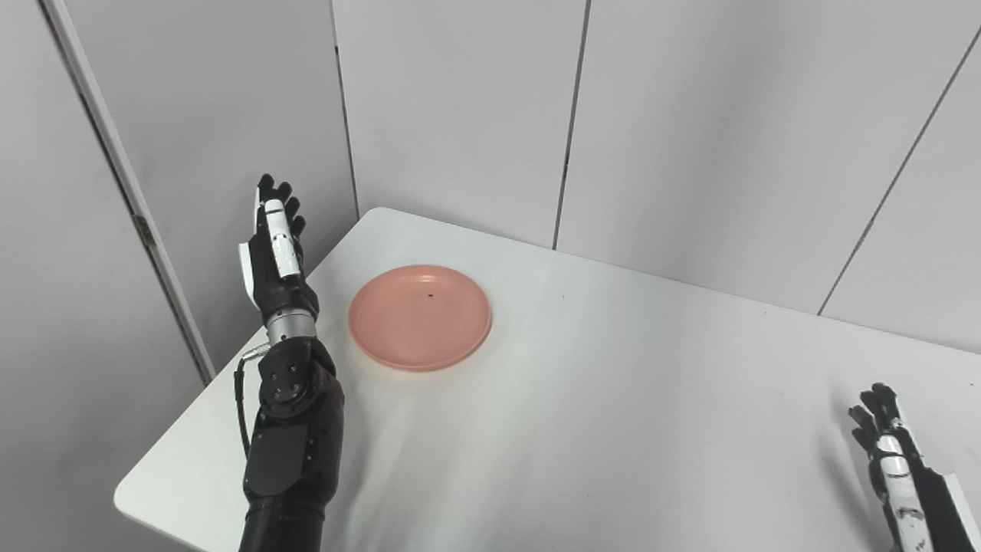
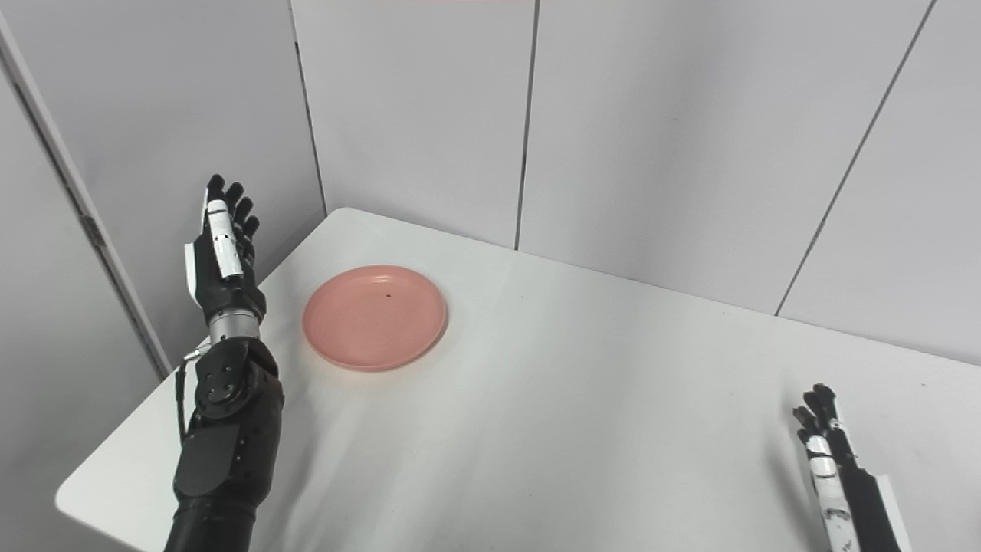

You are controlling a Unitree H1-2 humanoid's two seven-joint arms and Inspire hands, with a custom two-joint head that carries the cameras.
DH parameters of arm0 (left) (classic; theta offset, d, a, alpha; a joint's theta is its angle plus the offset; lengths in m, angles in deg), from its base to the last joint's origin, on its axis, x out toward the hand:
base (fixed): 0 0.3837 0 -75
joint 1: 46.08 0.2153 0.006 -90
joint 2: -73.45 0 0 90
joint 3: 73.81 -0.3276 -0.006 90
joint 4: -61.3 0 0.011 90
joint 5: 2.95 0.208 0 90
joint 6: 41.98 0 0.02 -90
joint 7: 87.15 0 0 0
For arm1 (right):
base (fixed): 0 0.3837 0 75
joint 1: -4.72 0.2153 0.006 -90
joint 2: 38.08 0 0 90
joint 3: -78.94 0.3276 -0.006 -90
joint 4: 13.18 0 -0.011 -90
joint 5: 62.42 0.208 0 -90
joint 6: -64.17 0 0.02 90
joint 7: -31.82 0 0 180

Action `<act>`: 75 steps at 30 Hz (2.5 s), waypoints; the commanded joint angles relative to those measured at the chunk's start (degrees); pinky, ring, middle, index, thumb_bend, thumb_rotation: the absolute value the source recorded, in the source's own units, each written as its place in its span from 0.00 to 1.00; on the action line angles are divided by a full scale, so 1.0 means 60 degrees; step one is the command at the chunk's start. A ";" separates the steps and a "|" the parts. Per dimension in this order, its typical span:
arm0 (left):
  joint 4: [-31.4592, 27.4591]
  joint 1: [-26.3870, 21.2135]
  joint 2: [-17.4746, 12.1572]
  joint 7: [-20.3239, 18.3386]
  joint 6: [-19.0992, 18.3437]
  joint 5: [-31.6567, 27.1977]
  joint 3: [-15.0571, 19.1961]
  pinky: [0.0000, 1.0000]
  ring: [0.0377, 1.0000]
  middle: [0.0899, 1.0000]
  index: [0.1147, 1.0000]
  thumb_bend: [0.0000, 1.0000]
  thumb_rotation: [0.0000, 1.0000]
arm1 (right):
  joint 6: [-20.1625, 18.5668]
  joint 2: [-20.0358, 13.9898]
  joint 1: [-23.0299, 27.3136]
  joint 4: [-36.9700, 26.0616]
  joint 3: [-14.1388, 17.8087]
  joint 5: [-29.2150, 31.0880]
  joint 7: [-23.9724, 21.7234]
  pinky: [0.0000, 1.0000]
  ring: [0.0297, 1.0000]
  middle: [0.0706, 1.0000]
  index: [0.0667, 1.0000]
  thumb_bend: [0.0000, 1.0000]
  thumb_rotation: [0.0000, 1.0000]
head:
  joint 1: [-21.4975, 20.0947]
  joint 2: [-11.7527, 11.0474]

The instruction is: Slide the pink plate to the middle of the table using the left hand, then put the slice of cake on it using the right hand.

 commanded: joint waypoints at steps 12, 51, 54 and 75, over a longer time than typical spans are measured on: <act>0.0488 -0.0293 -0.0544 -0.0303 0.0500 -0.0612 0.0165 0.97 0.94 0.93 0.92 0.43 1.00 | 0.0264 0.0022 -0.0677 0.0594 0.0001 0.0021 -0.0067 0.99 0.96 0.99 1.00 0.35 1.00 | -0.0022 0.0019; 0.2049 -0.0413 -0.0276 -0.0557 -0.0398 -0.1443 -0.0051 0.93 0.91 0.91 0.91 0.41 1.00 | -0.0100 0.0084 -0.0791 0.0232 -0.0028 -0.0023 -0.0022 0.99 0.96 0.98 0.99 0.36 1.00 | -0.0105 0.0136; 0.2070 -0.0415 -0.0231 -0.0653 -0.0512 -0.1573 -0.0086 0.94 0.92 0.91 0.92 0.41 1.00 | -0.0029 0.0106 -0.0792 0.0243 -0.0024 -0.0026 -0.0015 0.99 0.96 0.98 0.99 0.37 1.00 | -0.0135 0.0149; 0.2358 -0.0385 -0.0097 -0.0815 -0.1081 -0.1258 -0.0819 0.92 0.91 0.90 0.90 0.39 1.00 | 0.0036 0.0196 -0.0808 0.0182 -0.0047 -0.0199 0.0081 0.97 0.94 0.97 0.99 0.37 1.00 | -0.0330 0.0295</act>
